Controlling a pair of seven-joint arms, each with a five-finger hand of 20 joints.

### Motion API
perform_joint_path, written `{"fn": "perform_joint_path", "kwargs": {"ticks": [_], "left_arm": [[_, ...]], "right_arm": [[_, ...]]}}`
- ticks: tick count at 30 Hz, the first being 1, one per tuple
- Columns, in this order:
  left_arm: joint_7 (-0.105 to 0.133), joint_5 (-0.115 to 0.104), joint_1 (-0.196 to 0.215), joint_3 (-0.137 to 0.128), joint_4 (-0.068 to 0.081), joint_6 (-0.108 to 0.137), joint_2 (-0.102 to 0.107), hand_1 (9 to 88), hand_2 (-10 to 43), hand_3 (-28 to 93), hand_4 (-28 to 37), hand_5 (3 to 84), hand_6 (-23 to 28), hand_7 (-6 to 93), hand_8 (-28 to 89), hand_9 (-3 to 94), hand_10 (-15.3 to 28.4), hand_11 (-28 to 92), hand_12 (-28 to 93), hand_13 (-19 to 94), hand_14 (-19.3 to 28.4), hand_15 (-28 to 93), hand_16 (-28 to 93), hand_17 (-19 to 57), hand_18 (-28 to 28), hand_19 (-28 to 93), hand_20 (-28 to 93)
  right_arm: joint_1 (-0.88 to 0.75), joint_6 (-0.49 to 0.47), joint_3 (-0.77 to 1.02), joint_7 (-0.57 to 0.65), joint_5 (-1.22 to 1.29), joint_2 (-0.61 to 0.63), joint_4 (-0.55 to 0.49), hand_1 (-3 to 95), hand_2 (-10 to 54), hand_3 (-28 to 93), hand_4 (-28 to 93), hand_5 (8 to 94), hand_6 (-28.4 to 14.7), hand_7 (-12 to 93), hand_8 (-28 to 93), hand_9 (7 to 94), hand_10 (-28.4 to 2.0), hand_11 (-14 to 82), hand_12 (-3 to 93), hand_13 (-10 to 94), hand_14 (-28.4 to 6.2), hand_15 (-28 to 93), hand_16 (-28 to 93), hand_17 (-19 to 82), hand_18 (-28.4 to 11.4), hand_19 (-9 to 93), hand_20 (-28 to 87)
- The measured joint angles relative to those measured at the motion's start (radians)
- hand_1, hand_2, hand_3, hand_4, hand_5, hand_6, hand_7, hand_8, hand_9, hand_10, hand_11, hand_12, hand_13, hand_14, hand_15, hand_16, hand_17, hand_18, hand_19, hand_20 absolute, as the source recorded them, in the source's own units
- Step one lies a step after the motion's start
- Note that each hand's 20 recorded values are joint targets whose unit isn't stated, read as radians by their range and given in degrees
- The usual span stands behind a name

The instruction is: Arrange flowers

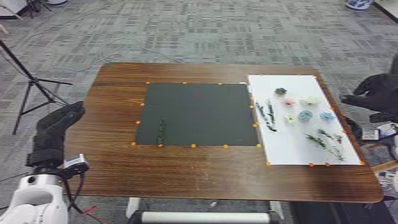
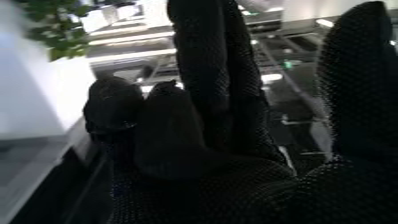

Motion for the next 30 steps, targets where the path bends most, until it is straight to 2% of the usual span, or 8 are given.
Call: {"fn": "perform_joint_path", "kwargs": {"ticks": [5, 13, 21, 30], "left_arm": [[-0.004, 0.002, 0.000, 0.000, -0.001, -0.005, -0.001, 25.9, -7.4, 70, -21.0, 46.4, 2.4, 17.7, -9, 45.5, 12.6, 19, 10, 33, 16.0, 13, 1, -0.9, 9.6, 0, 12], [-0.006, 0.003, 0.005, -0.005, -0.005, -0.010, -0.004, 26.0, -7.3, 70, -21.0, 46.5, 2.4, 17.7, -9, 45.7, 12.6, 19, 10, 34, 16.0, 14, 0, -0.7, 9.6, 0, 12], [-0.007, 0.003, 0.014, -0.006, -0.011, -0.013, -0.007, 25.9, -7.1, 70, -21.0, 46.6, 2.5, 17.7, -9, 45.7, 12.6, 19, 10, 34, 16.1, 14, 0, -0.6, 9.7, 0, 12], [-0.008, 0.003, 0.018, -0.004, -0.011, -0.015, -0.014, 25.8, -6.8, 70, -21.0, 46.6, 2.5, 17.6, -9, 45.8, 12.6, 19, 10, 34, 16.1, 14, 0, -0.6, 9.7, 0, 12]], "right_arm": [[-0.046, -0.002, -0.038, 0.077, -0.066, -0.045, 0.017, 33.9, -9.5, 67, -23, 72.2, -0.2, 34, -10, 83.3, -10.9, 40.4, 28.2, 84, -6.9, 90, 29, 47, -25.6, 93, 51], [-0.027, -0.033, -0.116, 0.097, -0.064, -0.054, 0.071, 32.9, -9.5, 66, -23, 73.4, 0.0, 34, -10, 84.9, -10.9, 40.4, 28.4, 85, -6.5, 89, 30, 48, -25.5, 93, 52], [-0.021, -0.056, -0.119, 0.097, -0.079, -0.053, 0.095, 32.9, -9.5, 66, -23, 74.0, 0.1, 33, -10, 85.3, -10.9, 40.1, 28.7, 85, -6.2, 89, 30, 49, -25.4, 93, 52], [-0.044, -0.146, -0.099, 0.081, -0.097, -0.049, 0.115, 32.7, -9.5, 66, -23, 74.2, 0.1, 33, -10, 85.4, -10.9, 40.0, 28.7, 85, -6.1, 88, 31, 49, -25.3, 93, 52]]}}
